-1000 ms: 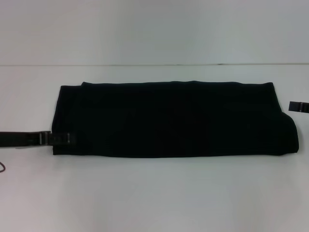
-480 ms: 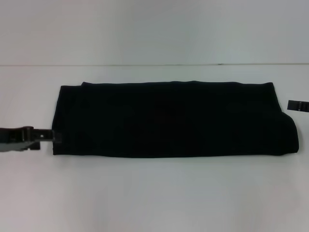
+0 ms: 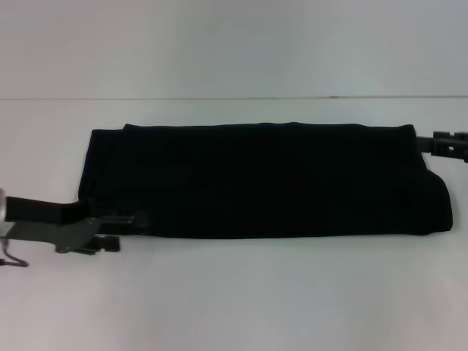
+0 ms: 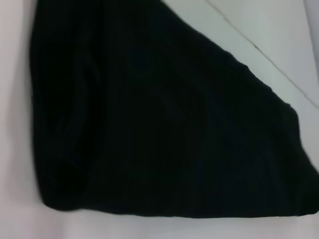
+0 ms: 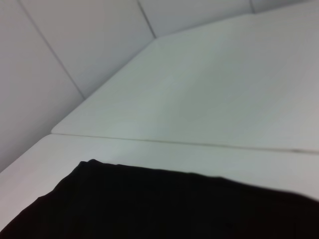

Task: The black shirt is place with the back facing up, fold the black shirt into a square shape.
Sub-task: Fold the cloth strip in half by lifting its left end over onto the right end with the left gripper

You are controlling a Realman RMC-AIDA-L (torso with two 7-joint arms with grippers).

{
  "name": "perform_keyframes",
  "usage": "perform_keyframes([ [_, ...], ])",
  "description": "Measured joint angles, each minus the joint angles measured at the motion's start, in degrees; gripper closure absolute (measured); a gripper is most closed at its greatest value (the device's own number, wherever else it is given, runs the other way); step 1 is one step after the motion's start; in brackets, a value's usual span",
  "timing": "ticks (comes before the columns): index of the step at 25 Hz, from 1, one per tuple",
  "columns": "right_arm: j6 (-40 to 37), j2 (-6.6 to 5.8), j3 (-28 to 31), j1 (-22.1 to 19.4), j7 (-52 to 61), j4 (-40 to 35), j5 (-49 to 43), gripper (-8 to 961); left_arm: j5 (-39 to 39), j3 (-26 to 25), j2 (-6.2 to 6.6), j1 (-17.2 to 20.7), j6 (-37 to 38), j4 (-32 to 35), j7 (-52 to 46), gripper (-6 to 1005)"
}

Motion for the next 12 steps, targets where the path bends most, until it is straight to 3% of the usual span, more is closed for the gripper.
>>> perform_keyframes([
  [6,-2.32,-0.41,-0.57,2.95,-3.26,-0.08,0.03,314,-0.09,-0.46,0.42,-1.31,-3.43,-5.55,-10.21,127],
  [12,-6.56,-0.35,-1.32,4.98,-4.68,-0.87,0.08,289,-0.6,-3.76,0.42,-0.4,-6.62,-7.24,-16.81,126],
])
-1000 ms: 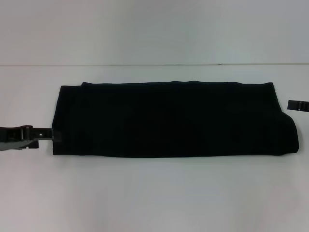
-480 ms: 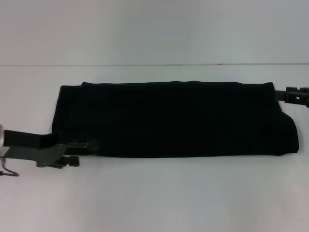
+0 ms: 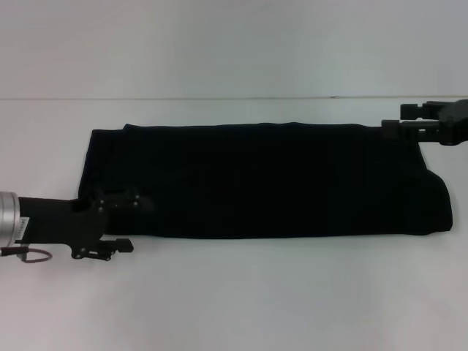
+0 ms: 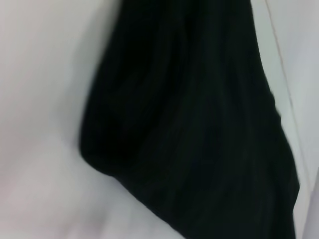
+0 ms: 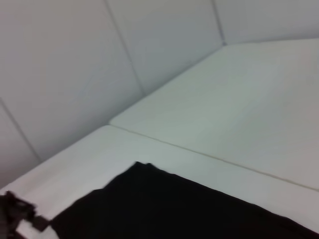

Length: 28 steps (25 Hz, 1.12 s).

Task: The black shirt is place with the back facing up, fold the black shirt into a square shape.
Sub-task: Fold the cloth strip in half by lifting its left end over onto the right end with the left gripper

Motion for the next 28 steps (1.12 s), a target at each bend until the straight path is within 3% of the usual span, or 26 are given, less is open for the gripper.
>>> perform_keyframes([
  [5,-1.78,0.57,-0.58,0.82,-1.75,-0.1,0.04,127,-0.04,-3.42,0.11,1.06,-2.96,-1.72,-3.43,126],
  [13,-1.78,0.94,-1.05,1.17,-3.16,-0.21,0.04,16,0.19,-4.0,-0.25,2.3,-6.54,-2.05,-6.78,127],
  [28,-1.49,0.9,-0.51,1.03,-3.07,-0.85,2.12,22,-0.09,-5.21,-0.01,2.08,-11.15,-3.64,-7.06,127],
])
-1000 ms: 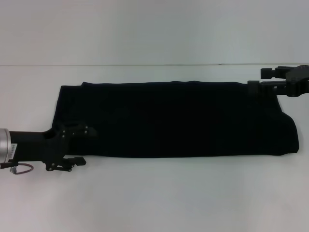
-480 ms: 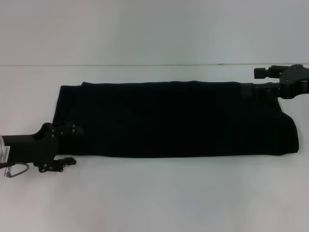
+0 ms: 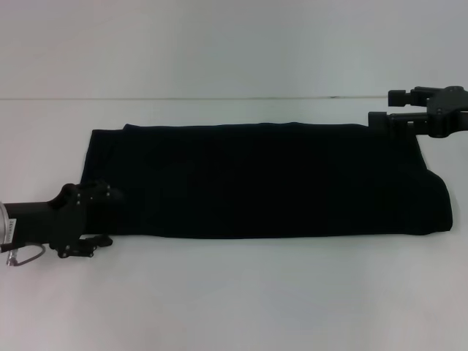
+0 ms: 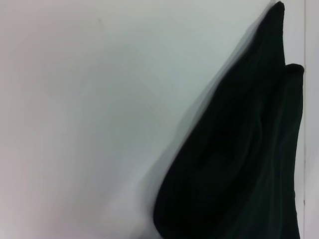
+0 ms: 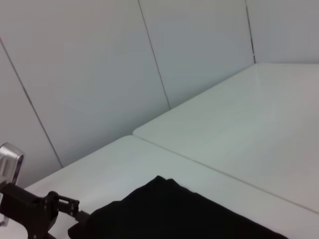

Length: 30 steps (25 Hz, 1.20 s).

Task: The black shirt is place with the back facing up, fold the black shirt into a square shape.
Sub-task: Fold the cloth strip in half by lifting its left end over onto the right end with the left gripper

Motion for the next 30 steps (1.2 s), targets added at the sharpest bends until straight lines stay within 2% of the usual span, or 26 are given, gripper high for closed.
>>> perform_keyframes([
  [30,-0.32,0.09,-0.41,0.12,-0.14,0.05,0.21,24,-0.3,0.02,-0.32,0.26,-5.14,-0.53,0.25,129],
])
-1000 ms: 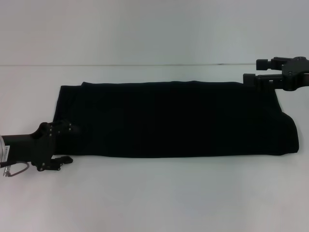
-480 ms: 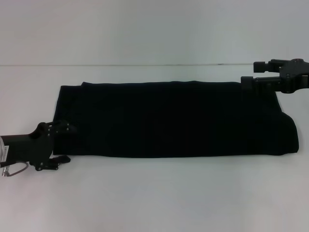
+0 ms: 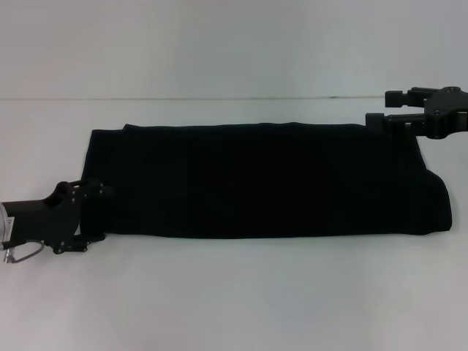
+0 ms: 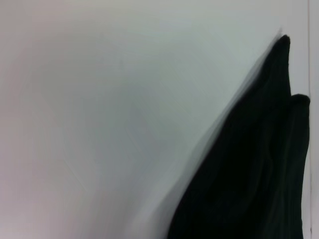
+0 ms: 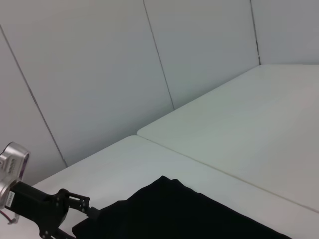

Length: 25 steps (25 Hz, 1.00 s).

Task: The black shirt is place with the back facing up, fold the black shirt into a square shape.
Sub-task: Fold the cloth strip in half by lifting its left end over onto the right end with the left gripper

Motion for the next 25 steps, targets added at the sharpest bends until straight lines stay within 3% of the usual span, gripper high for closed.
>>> perform_keyframes([
  [25,0.22,-0.07,0.44,-0.13,-0.11,-0.62,0.76,25,-1.24,0.3,0.72,-1.19,0.38,0.3,6.4,157],
])
